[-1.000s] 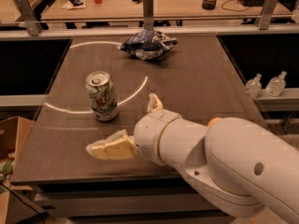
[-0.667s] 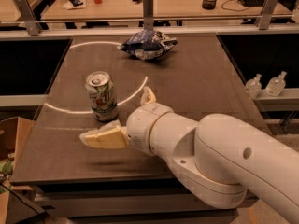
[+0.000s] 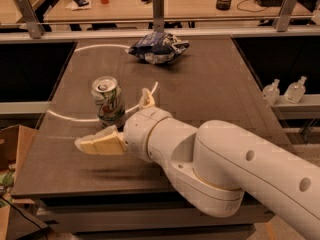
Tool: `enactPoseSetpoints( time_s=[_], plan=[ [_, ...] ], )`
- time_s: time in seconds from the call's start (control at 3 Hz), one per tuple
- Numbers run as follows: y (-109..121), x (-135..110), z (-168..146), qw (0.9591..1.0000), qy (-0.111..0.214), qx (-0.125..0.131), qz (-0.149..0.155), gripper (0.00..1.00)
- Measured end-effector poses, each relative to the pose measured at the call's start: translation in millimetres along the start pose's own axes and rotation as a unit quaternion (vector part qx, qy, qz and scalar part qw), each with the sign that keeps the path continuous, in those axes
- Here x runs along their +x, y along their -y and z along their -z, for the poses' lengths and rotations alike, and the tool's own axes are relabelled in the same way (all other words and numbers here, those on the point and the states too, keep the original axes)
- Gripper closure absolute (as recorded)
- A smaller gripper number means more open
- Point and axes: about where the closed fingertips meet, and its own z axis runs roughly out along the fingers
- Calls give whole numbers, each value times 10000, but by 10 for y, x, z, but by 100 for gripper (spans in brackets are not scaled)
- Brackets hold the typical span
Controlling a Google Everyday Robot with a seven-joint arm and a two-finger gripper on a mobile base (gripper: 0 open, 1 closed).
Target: Move 7up can near blue chip bag
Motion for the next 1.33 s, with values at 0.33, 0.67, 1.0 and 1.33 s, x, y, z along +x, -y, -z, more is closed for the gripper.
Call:
enactPoseSetpoints(
  time_s=[0.33,0.67,1.0,1.33],
  plan=[
    [29,-9,-53,10000,7,58,-13,0],
    [108,-77,-155,9999,107,131,-7,0],
    [224,-168,-246,9992,260,274,-110,0],
    [212,-184,-333,9983,395,283,-333,0]
  ],
)
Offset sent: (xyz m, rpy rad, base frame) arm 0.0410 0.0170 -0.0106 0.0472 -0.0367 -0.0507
